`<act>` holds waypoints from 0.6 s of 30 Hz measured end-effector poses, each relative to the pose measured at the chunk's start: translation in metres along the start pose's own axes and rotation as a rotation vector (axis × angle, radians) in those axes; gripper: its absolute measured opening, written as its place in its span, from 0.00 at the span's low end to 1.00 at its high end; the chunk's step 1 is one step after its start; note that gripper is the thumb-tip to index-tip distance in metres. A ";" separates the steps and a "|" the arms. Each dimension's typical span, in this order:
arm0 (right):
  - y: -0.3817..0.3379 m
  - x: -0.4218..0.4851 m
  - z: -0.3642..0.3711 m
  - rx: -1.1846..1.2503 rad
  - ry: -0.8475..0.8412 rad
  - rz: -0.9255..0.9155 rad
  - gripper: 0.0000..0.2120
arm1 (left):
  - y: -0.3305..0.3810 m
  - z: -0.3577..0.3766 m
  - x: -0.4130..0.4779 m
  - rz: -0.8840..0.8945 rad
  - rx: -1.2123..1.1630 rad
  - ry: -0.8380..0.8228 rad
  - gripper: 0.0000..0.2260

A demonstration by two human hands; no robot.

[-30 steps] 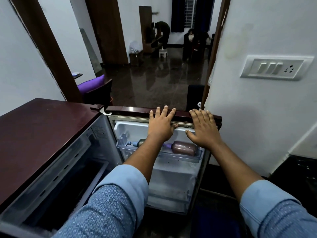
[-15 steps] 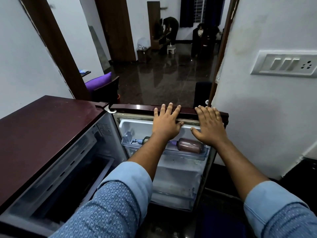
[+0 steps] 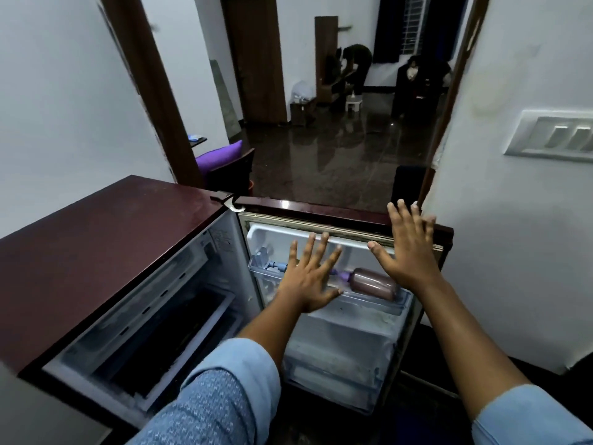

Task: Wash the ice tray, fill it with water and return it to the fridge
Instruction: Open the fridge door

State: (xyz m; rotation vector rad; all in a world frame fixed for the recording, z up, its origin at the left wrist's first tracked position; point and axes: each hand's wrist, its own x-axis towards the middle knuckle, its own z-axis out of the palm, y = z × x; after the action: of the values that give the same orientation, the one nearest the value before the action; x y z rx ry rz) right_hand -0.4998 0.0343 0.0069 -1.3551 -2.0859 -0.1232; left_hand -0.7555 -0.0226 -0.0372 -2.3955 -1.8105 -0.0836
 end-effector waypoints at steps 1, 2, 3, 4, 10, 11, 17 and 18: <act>-0.005 -0.001 0.001 0.027 0.037 -0.018 0.41 | -0.006 0.012 -0.014 -0.019 0.026 -0.034 0.41; -0.013 -0.001 0.004 0.050 0.070 -0.052 0.39 | -0.013 0.022 -0.028 -0.053 0.040 -0.067 0.41; -0.021 -0.001 0.007 0.076 0.093 -0.090 0.38 | -0.020 0.031 -0.042 -0.094 0.040 -0.098 0.40; -0.030 0.000 0.012 0.118 0.101 -0.128 0.36 | -0.027 0.037 -0.055 -0.138 0.032 -0.125 0.40; -0.098 -0.002 0.045 0.464 0.112 -0.429 0.21 | -0.060 0.048 -0.123 -0.266 0.026 -0.185 0.44; -0.110 -0.004 0.050 0.501 0.106 -0.479 0.19 | -0.067 0.048 -0.133 -0.295 0.030 -0.195 0.44; -0.180 -0.020 0.085 0.661 -0.001 -0.681 0.17 | -0.093 0.041 -0.211 -0.581 0.059 -0.234 0.44; -0.189 -0.022 0.090 0.680 -0.025 -0.708 0.17 | -0.094 0.041 -0.222 -0.615 0.052 -0.229 0.44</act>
State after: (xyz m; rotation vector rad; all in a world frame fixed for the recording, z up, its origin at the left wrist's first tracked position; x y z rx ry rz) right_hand -0.6957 -0.0350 -0.0281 -0.2026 -2.2361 0.2885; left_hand -0.9081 -0.2034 -0.0992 -1.7885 -2.5535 0.1804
